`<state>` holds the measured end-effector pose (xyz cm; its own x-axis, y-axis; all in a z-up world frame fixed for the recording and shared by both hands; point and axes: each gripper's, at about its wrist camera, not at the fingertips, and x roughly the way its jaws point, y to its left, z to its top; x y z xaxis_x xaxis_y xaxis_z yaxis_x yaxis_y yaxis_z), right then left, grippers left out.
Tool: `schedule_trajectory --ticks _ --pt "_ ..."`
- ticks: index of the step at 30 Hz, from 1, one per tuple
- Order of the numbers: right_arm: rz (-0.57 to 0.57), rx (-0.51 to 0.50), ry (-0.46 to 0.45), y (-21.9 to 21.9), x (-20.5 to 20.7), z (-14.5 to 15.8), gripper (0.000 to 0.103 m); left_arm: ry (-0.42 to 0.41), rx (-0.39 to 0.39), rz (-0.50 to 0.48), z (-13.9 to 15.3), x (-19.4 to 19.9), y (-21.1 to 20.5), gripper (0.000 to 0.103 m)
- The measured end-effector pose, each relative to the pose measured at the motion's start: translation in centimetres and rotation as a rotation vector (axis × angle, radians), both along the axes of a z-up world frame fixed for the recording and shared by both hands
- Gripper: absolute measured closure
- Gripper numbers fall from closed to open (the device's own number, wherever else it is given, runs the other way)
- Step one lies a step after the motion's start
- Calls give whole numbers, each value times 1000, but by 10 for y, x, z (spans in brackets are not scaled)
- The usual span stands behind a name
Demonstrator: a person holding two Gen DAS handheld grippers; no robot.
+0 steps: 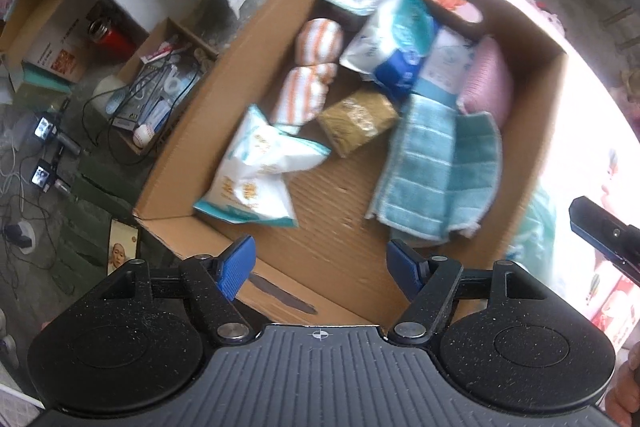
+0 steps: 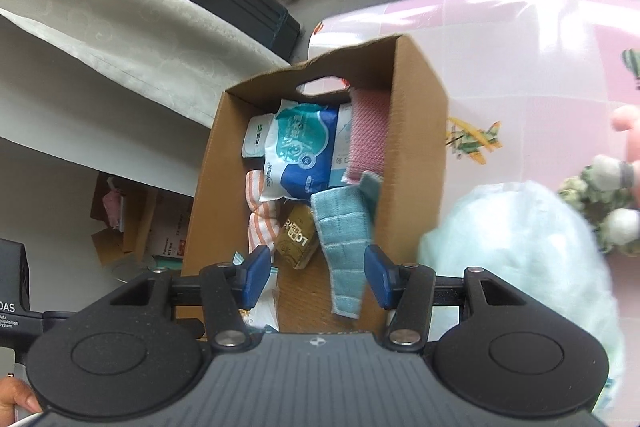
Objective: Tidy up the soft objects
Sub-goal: 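Withdraw both open tools from the box back over the pink plush toy, then grasp the pink plush toy by its body with the right tool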
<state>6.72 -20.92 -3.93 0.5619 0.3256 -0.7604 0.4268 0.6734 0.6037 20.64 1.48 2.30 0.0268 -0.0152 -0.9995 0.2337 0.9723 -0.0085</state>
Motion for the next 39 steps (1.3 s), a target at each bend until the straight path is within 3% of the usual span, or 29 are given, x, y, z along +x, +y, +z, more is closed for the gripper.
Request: schedule_trajectory --ticks 12,19,22,26,30,39 --pt "-16 -5 -23 -77 -68 22 72 -57 7 -96 18 -64 -91 31" --pt "-99 -10 -22 -132 -114 21 72 -159 -22 -240 24 -93 -164 31" --pt "-156 -6 -15 -161 -133 14 65 -178 -52 -312 22 -101 -196 31" --pt "-220 32 -6 -195 -150 -4 60 -182 -83 -427 14 -114 -237 30" --pt "-296 149 18 -225 -158 -37 45 -158 -91 -555 3 -127 -272 30" --pt "-491 401 137 -266 -150 -127 41 -75 -66 -681 -22 -135 -328 30"
